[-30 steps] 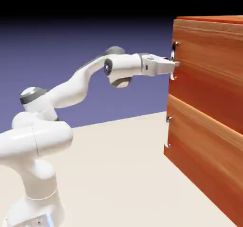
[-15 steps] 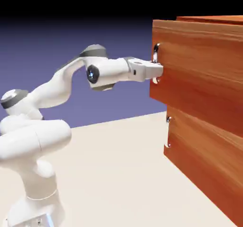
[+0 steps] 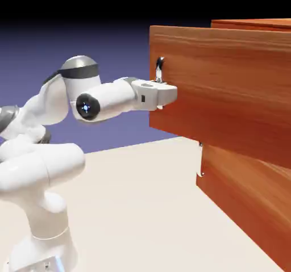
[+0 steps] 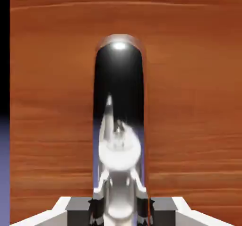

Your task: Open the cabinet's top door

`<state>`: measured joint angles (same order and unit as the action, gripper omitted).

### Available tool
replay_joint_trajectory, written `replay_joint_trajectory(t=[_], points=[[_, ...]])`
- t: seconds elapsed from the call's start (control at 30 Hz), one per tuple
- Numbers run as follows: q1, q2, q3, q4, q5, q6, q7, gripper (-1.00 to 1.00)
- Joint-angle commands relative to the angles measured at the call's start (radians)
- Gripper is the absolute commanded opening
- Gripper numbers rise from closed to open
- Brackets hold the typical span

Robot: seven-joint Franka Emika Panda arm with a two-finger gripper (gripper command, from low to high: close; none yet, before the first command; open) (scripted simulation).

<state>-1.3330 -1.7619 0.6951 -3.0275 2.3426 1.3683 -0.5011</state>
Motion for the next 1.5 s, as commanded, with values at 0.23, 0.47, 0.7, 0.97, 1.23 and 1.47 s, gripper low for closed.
replay_joint_trajectory(t=[0.23, 0.47, 0.7, 0.97, 1.23, 1.47], points=[[-0.201, 0.16, -0.205, -0.016, -0.206, -0.347, -0.146, -1.0], [-0.397, 0.403, -0.316, 0.06, -0.457, -0.63, -0.359, -1.0], [-0.534, 0.657, -0.336, 0.193, -0.726, -0.794, -0.613, -1.0], [-0.593, 0.947, -0.325, 0.382, -1.018, -0.841, -0.874, -1.0], [-0.595, 1.237, -0.309, 0.599, -1.25, -0.832, -1.04, -1.0], [-0.582, 1.491, -0.287, 0.821, -1.406, -0.833, -1.108, -1.0]])
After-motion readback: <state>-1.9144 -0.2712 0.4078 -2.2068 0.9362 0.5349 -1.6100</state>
